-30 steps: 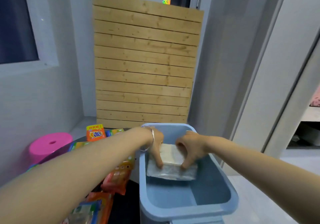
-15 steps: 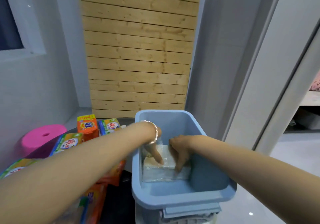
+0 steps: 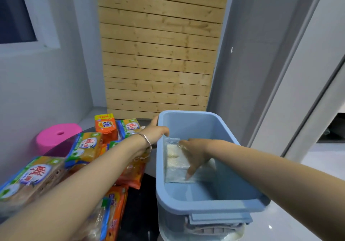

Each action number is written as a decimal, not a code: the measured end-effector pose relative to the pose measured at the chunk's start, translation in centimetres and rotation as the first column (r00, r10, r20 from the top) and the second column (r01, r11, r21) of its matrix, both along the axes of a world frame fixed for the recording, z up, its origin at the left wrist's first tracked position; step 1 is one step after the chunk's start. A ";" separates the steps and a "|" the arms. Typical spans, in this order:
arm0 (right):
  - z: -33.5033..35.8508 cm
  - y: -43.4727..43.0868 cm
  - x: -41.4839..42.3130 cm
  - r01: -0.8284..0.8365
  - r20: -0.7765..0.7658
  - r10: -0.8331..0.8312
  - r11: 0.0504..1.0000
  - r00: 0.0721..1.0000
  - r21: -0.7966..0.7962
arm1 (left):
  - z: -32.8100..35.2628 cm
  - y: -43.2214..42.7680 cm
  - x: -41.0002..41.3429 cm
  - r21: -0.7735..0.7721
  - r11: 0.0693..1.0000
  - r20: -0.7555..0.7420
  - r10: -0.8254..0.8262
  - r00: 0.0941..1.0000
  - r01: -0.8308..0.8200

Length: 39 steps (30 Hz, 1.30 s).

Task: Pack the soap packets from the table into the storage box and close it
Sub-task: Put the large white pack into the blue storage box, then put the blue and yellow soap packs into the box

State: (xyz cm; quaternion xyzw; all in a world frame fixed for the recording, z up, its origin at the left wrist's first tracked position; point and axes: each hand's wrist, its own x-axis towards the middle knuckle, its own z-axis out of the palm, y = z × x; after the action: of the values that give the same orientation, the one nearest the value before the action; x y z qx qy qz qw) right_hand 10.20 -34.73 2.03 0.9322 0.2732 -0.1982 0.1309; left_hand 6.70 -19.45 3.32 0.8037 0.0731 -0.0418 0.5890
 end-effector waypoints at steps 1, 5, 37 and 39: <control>0.2 0.2 0.1 -0.011 0.010 0.011 1.000 1.000 -0.011 | 0.2 0.0 -0.1 -0.004 1.000 -0.003 -0.004 1.000 0.004; 0.5 0.6 0.6 -0.019 0.038 0.019 1.000 0.999 0.010 | 0.3 0.2 -0.1 -0.009 1.000 -0.010 -0.005 1.000 0.005; 1.7 17.9 -13.8 0.405 -0.492 -0.022 0.600 0.870 0.689 | -6.1 23.4 -16.2 0.456 0.857 -0.061 0.301 0.952 -0.242; 1.2 18.5 -14.0 0.417 -0.502 -0.033 0.604 0.864 0.679 | -6.6 23.5 -16.1 0.445 0.847 -0.067 0.353 0.933 -0.289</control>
State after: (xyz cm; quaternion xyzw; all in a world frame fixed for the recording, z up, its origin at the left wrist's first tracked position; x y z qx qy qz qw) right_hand -3.80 -16.28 3.27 0.8543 0.2297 -0.2830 -0.3705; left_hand -9.37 4.03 -3.24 0.8843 0.2569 0.0158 0.3896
